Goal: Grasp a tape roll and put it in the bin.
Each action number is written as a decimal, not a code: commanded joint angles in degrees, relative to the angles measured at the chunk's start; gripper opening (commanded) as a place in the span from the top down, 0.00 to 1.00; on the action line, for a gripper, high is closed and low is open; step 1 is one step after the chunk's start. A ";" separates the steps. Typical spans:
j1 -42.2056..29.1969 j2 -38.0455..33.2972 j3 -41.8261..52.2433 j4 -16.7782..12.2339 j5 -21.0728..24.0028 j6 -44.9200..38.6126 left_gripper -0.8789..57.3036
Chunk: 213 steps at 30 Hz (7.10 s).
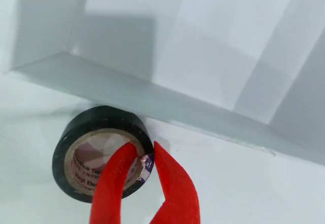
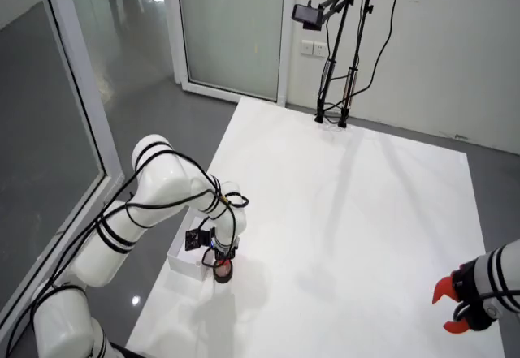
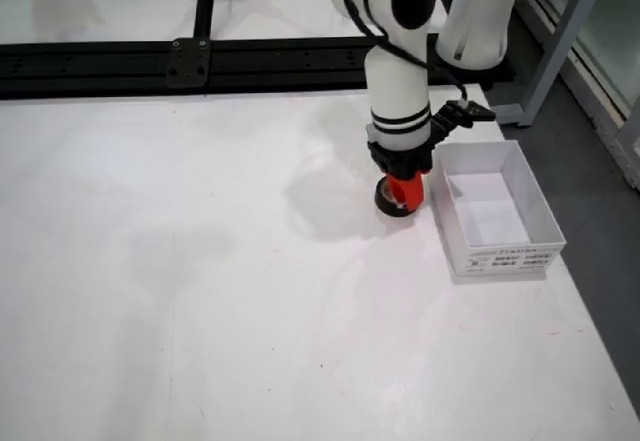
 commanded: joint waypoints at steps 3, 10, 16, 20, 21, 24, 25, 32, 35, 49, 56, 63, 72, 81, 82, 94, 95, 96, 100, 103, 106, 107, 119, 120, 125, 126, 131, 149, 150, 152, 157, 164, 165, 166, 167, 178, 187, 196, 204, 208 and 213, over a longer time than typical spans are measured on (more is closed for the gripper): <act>-1.58 0.21 0.00 -2.68 -0.30 -0.10 1.00; -3.69 -3.31 -0.18 -3.47 3.40 -0.10 1.00; -4.21 -7.62 -0.18 -3.56 7.26 -0.10 1.00; -4.92 -10.43 -0.18 -3.64 9.81 -0.10 1.00; -5.09 -11.22 -0.18 -3.64 10.60 -0.10 1.00; -5.18 -13.94 -0.18 -3.47 13.33 0.17 1.00; -5.18 -14.91 -0.18 -3.47 14.21 0.34 1.00; -4.30 -21.24 -0.18 -3.38 20.27 2.27 1.00; -3.60 -23.26 -0.18 -3.47 22.64 3.15 1.00; 1.67 -25.98 0.00 -4.08 27.48 6.14 1.00; 6.86 -26.86 0.08 -3.82 27.13 8.34 1.00; 11.78 -26.69 0.17 -3.64 25.19 10.71 1.00; 14.33 -20.71 0.26 -4.79 19.04 11.15 1.00; 15.12 -14.30 0.26 -5.75 14.03 10.89 1.00; 15.21 -13.77 0.26 -5.75 13.59 10.80 1.00; 16.09 -9.02 0.26 -5.58 9.81 9.66 1.00; 16.18 -8.76 0.26 -5.58 9.55 9.66 1.00; 16.26 -8.41 0.26 -5.58 9.37 9.57 1.00; 16.35 -7.79 0.26 -5.58 8.76 9.39 1.00; 16.53 -7.70 0.26 -5.40 8.58 9.04 1.00; 16.79 -7.70 0.26 -5.31 8.41 8.52 0.98; 16.79 -7.70 0.26 -5.31 8.14 8.43 0.94; 16.53 -7.79 0.17 -5.14 4.19 8.08 0.64; 16.62 -7.79 0.17 -5.14 4.36 8.08 0.65; 15.56 -7.79 0.17 -5.49 5.59 8.08 0.97; 15.12 -7.79 0.17 -5.84 5.77 8.08 1.00; 11.87 -8.41 0.08 -6.72 7.17 8.08 1.00; -1.23 -29.32 0.00 -4.61 21.06 7.99 1.00; -1.84 -30.38 0.00 -4.61 21.59 7.99 1.00; -3.07 -32.22 0.00 -4.70 22.47 7.99 1.00; -7.29 -35.65 0.00 -4.70 23.52 7.99 1.00; -13.79 -37.85 0.00 -4.61 23.52 7.99 0.99; -14.67 -38.03 0.00 -4.70 23.52 7.99 0.99; -15.55 -38.11 0.00 -4.79 23.43 7.99 0.99; -16.43 -38.20 0.00 -4.87 23.43 7.99 0.99; -26.10 -39.96 0.00 -5.40 23.43 7.99 0.99; -30.85 -41.36 0.00 -7.51 23.43 7.99 0.99; -31.20 -41.80 0.00 -10.50 23.43 7.99 0.99; -31.28 -41.80 0.00 -10.68 23.43 7.99 0.99; -30.93 -41.80 0.00 -10.68 23.43 7.99 0.99; -30.49 -41.80 0.00 -10.68 23.43 7.99 0.99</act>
